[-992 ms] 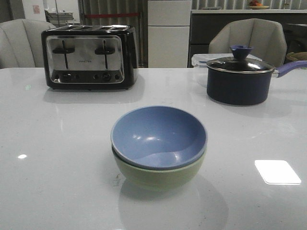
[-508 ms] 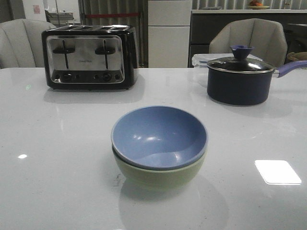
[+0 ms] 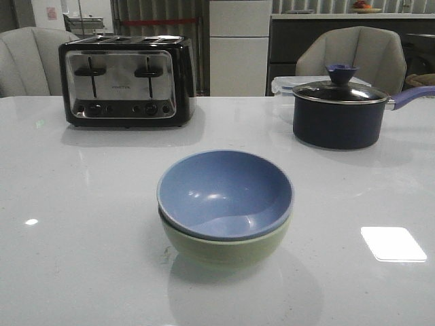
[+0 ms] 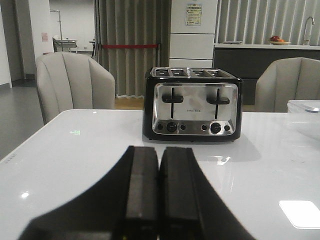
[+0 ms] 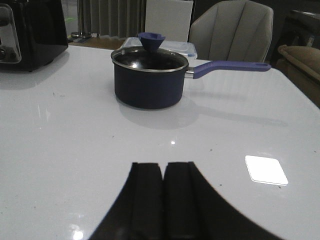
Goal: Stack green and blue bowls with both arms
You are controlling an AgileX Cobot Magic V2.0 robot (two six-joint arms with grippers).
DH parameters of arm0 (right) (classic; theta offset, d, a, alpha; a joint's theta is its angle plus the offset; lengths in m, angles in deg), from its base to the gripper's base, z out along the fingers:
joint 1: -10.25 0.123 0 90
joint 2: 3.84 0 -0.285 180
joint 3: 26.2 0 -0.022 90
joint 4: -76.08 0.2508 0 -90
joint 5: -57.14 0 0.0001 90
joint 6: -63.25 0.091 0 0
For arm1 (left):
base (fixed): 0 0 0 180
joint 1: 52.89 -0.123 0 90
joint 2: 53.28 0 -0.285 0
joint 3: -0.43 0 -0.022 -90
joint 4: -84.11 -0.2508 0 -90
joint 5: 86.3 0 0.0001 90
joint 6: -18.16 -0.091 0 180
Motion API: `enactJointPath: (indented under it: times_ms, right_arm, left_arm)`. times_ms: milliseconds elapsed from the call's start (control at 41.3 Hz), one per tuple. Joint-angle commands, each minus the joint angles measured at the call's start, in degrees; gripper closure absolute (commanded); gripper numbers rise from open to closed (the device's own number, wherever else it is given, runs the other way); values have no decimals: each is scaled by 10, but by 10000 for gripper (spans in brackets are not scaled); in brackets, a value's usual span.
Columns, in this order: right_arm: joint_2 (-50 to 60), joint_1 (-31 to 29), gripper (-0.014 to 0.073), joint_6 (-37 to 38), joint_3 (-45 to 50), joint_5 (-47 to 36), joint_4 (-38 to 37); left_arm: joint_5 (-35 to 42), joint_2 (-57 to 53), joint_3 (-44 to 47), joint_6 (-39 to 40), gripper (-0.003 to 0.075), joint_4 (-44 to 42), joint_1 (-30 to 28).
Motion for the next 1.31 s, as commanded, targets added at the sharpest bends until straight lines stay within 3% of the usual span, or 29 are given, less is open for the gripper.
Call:
enactJointPath:
  times_ms: [0, 315, 557, 1283]
  right_arm:
    - [21, -3, 537, -3, 0, -54, 0]
    - [19, -2, 537, -3, 0, -68, 2]
    - [19, -2, 537, 27, 0, -132, 21]
    - [19, -2, 537, 43, 0, -131, 21]
  left_arm:
    - [54, -12, 2, 6, 627, 0, 3]
    - [54, -12, 2, 6, 627, 0, 3]
    - [54, -12, 2, 6, 627, 0, 3]
    - [54, -12, 2, 6, 627, 0, 3]
